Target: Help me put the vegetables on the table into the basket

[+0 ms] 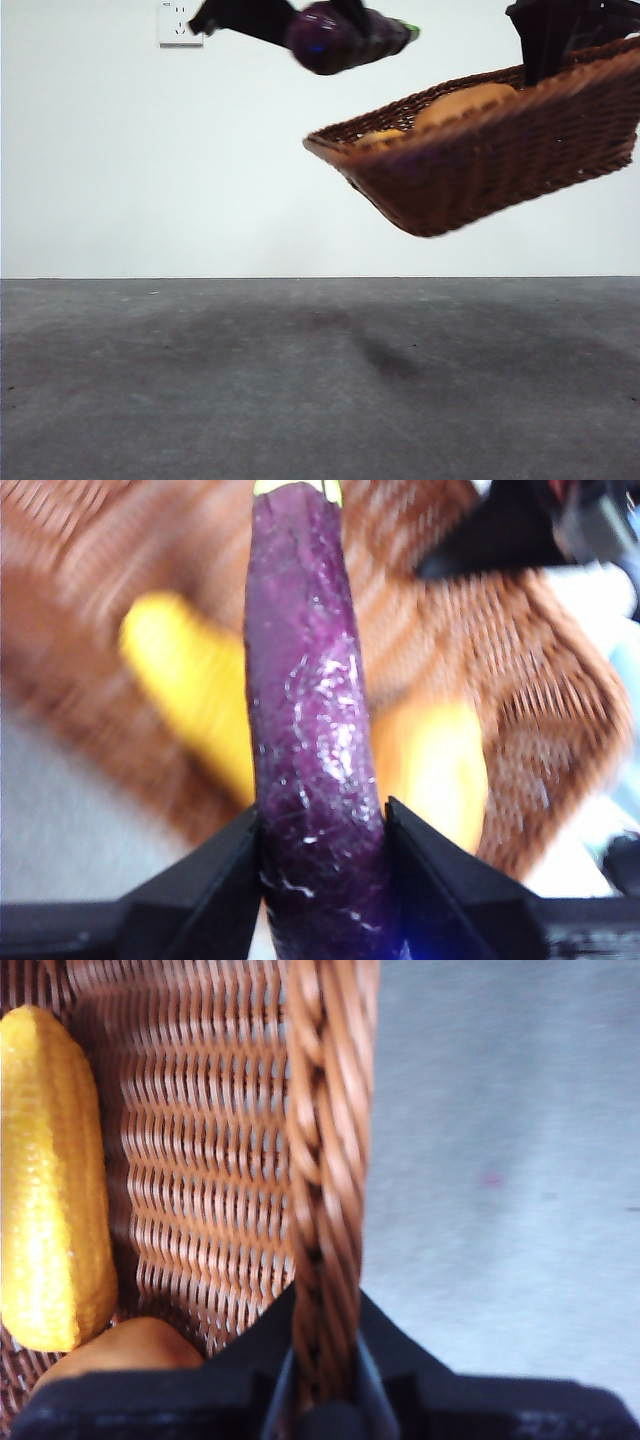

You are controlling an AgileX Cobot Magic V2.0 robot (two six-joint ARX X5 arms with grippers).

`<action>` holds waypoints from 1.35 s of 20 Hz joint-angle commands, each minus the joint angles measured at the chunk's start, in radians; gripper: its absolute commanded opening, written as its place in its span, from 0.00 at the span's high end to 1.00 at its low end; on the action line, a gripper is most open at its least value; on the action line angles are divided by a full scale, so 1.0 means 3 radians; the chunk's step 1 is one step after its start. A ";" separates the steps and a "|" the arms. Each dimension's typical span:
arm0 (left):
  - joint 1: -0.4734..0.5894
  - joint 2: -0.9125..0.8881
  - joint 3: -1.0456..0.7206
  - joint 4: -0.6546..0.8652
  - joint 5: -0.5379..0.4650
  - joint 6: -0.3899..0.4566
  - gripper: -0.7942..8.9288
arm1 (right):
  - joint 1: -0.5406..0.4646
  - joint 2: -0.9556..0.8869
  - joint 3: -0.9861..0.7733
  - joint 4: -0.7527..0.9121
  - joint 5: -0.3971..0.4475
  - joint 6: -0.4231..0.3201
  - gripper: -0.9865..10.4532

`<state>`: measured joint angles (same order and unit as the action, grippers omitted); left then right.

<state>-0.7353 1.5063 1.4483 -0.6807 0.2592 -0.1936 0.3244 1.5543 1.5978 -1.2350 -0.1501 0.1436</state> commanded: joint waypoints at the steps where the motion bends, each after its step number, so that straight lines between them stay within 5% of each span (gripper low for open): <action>1: -0.0113 0.0089 0.0005 0.0172 -0.0085 -0.0262 0.92 | 0.0013 -0.0001 0.0004 0.0020 -0.0163 0.0000 0.92; 10: -0.0141 0.0262 0.0005 0.0614 -0.0083 -0.0861 0.92 | 0.0013 -0.0001 0.0004 -0.0013 -0.0431 -0.0121 0.92; 11: -0.0140 0.0276 0.0005 0.0645 -0.0083 -0.0924 0.89 | 0.0013 -0.0001 0.0004 -0.0023 -0.0437 -0.0134 0.92; 14: -0.0135 0.0322 0.0005 0.0656 -0.0079 -0.0952 0.48 | 0.0013 -0.0001 0.0004 -0.0071 -0.0437 -0.0159 0.92; 20: -0.0108 0.0275 0.0005 0.0716 -0.0065 -0.0987 0.43 | 0.0010 0.0001 0.0004 0.0019 -0.0431 -0.0167 0.92; 23: -0.0088 0.0074 0.0005 0.0651 -0.0083 -0.0829 0.47 | -0.0031 0.0033 0.0004 0.0092 -0.0381 -0.0165 0.92; 26: -0.0088 -0.0256 0.0005 0.0397 -0.0085 -0.0460 0.94 | -0.0083 0.0209 0.0004 0.0116 -0.0346 -0.0177 0.92; 27: -0.0089 -0.0378 0.0005 0.0203 -0.0090 -0.0289 0.92 | -0.0121 0.0294 0.0004 0.0118 -0.0347 -0.0205 0.92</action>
<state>-0.7612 1.3888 1.4487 -0.6228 0.2340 -0.3386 0.2909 1.6421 1.5978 -1.2076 -0.2462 0.0883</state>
